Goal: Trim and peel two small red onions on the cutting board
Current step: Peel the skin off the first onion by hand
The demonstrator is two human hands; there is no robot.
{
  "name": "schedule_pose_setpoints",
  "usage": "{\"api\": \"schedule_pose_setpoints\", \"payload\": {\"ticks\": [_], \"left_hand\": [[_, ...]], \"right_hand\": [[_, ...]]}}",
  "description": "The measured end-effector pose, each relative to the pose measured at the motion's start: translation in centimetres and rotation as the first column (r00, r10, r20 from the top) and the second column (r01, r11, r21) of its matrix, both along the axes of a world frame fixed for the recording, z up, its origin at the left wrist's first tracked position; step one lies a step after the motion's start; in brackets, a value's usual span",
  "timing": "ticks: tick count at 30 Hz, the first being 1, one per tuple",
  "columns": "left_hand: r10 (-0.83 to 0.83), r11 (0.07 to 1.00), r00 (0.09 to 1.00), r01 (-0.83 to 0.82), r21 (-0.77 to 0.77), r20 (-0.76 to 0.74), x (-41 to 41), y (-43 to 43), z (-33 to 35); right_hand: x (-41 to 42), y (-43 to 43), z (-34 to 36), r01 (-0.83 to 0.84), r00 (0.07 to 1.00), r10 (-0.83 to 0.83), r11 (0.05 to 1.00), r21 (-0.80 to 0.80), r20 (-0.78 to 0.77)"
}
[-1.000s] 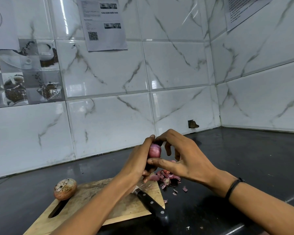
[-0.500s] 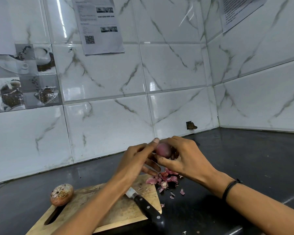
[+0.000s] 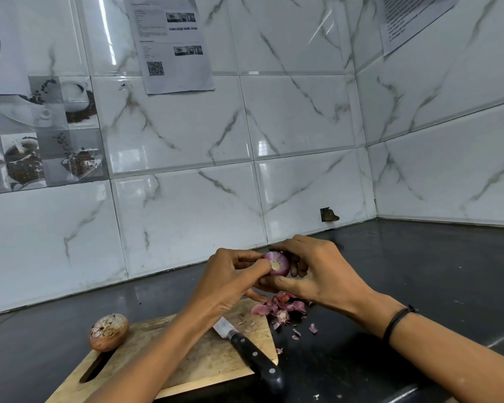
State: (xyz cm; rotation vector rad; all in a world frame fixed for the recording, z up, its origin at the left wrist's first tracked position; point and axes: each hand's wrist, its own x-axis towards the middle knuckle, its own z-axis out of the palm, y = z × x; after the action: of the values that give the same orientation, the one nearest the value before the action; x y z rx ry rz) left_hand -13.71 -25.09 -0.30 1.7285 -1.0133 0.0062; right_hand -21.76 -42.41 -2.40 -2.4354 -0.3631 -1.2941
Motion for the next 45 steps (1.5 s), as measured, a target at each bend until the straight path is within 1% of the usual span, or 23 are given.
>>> {"api": "schedule_pose_setpoints", "payload": {"ticks": [5,8,15,23,27,30,34,36,41,45], "left_hand": [[0.05,0.999,0.998,-0.051,0.014,0.037,-0.4,0.0,0.1],[0.088,0.995,0.99,-0.092,0.038,0.112,-0.6,0.0,0.1],[0.149,0.978,0.956,-0.181,0.106,0.254,-0.9,-0.2,0.4],[0.145,0.973,0.949,-0.188,0.131,0.28,-0.8,-0.3,0.2],[0.149,0.971,0.934,-0.199,0.129,0.323,-0.5,-0.2,0.1],[0.151,0.979,0.943,-0.184,0.089,0.297,0.0,0.0,0.2],[0.072,0.996,0.992,-0.076,0.037,0.102,0.4,-0.1,0.1],[0.049,0.999,0.997,-0.05,0.012,0.068,0.5,-0.3,-0.1],[0.005,0.999,0.995,0.0,-0.05,0.101,0.8,-0.3,-0.1],[-0.041,0.992,0.986,0.06,-0.115,0.164,0.7,-0.2,0.1]], "right_hand": [[-0.1,0.5,0.0,-0.014,0.999,0.016,0.998,-0.062,0.03],[-0.1,0.7,-0.1,0.01,0.998,-0.001,0.992,-0.129,0.063],[-0.4,0.7,-0.2,0.024,0.999,-0.017,0.983,-0.184,0.036],[-0.2,0.7,-0.3,0.032,0.999,-0.024,0.978,-0.207,0.039],[-0.2,0.8,-0.4,0.03,0.999,-0.022,0.977,-0.212,0.04],[-0.1,0.9,-0.3,0.034,0.999,-0.026,0.982,-0.188,0.044],[0.0,0.5,-0.2,0.026,0.997,-0.02,0.997,-0.078,0.074],[0.0,0.3,-0.1,0.033,0.996,-0.031,0.999,-0.025,0.085],[0.1,0.4,0.0,0.05,0.996,-0.051,0.999,0.008,0.072],[-0.2,0.4,0.1,0.023,0.999,-0.03,0.988,0.153,0.042]]}}
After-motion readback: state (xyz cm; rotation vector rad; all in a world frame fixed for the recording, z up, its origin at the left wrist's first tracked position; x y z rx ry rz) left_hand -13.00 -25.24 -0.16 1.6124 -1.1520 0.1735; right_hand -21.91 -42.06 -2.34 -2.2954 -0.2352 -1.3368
